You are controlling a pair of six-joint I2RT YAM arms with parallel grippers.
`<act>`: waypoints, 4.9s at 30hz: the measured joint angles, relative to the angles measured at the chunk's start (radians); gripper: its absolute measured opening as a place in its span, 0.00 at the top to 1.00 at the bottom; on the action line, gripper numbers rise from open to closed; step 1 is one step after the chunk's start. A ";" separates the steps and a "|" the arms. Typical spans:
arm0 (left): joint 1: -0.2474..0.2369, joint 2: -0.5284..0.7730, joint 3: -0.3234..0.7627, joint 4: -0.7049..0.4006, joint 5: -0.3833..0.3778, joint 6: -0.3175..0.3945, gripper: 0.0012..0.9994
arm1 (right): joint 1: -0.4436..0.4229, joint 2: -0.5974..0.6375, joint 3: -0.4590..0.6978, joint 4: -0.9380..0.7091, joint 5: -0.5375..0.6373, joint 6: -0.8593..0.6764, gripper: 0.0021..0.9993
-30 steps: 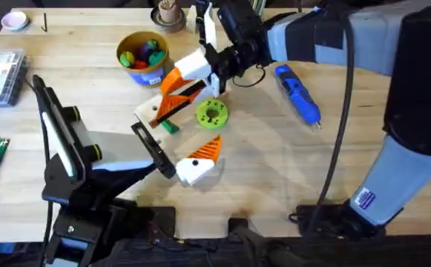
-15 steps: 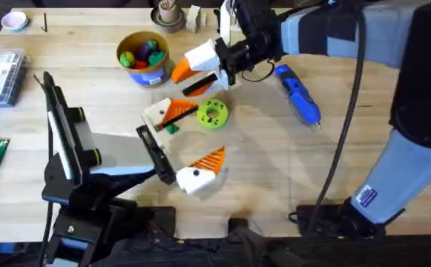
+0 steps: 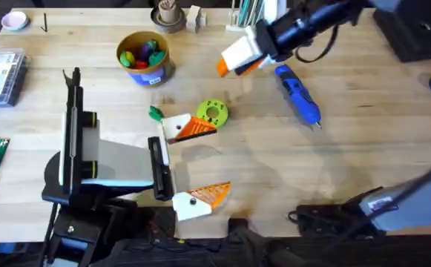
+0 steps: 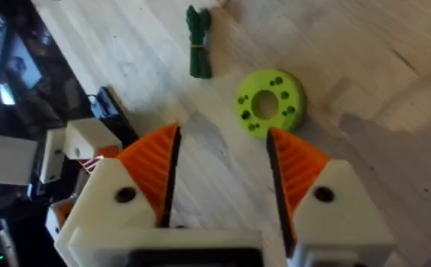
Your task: Pick up the gripper from the table and insert it into the empty holder that is missing its gripper. Then pick up a screw, insert it into the mounting hole, and use the screwdriver to tighten it. Finally, clean up the table by picking up the vegetable and placing it into the bucket.
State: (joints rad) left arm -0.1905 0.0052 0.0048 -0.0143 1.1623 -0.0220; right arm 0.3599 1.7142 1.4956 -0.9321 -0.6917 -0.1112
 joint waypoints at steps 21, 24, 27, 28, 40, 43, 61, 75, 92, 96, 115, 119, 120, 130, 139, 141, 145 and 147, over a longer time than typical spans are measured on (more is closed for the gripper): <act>0.000 0.000 0.000 0.000 0.028 0.000 0.01 | -0.002 -0.065 0.001 -0.090 0.169 -0.084 0.31; 0.000 0.000 0.000 0.000 0.028 0.000 0.01 | -0.002 -0.065 0.001 -0.100 0.169 -0.084 0.31; 0.000 0.000 0.000 0.000 0.028 0.000 0.01 | -0.002 -0.065 0.001 -0.114 0.172 -0.084 0.31; 0.000 0.000 0.000 0.000 0.028 0.000 0.01 | -0.003 -0.065 0.001 -0.116 0.172 -0.084 0.31; 0.000 0.000 0.000 0.000 0.028 0.000 0.01 | -0.005 -0.065 0.001 -0.116 0.182 -0.084 0.31; 0.000 0.000 0.000 0.000 0.028 0.000 0.01 | -0.005 -0.065 0.001 -0.120 0.203 -0.084 0.31; 0.000 0.000 0.000 0.000 0.028 0.000 0.01 | -0.005 -0.065 0.001 -0.168 0.229 -0.085 0.31; 0.000 0.000 0.000 -0.002 0.030 0.000 0.01 | 0.120 -0.042 0.001 -0.166 0.364 -0.158 0.31; 0.000 0.000 0.000 -0.002 0.031 0.000 0.01 | 0.121 -0.001 0.001 -0.164 0.404 -0.178 0.31; 0.000 0.000 0.000 -0.002 0.031 0.000 0.01 | 0.121 -0.001 0.001 -0.164 0.407 -0.178 0.31; 0.000 0.000 0.000 -0.002 0.031 0.000 0.01 | 0.121 -0.001 0.001 -0.165 0.407 -0.178 0.31; 0.000 0.000 0.000 -0.002 0.031 0.000 0.01 | 0.121 -0.001 0.001 -0.165 0.407 -0.178 0.31; 0.000 0.000 0.000 -0.002 0.031 0.000 0.01 | 0.121 -0.001 0.001 -0.165 0.407 -0.178 0.31; 0.000 0.000 0.000 -0.002 0.031 0.000 0.01 | 0.121 -0.001 0.001 -0.165 0.407 -0.179 0.31; 0.000 0.000 0.000 -0.002 0.031 0.000 0.01 | 0.121 -0.001 0.001 -0.165 0.407 -0.179 0.31; 0.000 0.000 0.000 -0.002 0.031 0.000 0.01 | 0.121 -0.001 0.001 -0.164 0.407 -0.179 0.31; 0.000 0.000 0.000 -0.002 0.031 0.000 0.01 | 0.121 -0.001 0.001 -0.164 0.407 -0.179 0.31; 0.000 0.000 0.000 -0.002 0.031 0.000 0.01 | 0.121 -0.001 0.001 -0.164 0.407 -0.179 0.31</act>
State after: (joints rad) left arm -0.1905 0.0055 0.0048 -0.0158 1.1934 -0.0219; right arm 0.4805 1.7130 1.4963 -1.0966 -0.2848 -0.2897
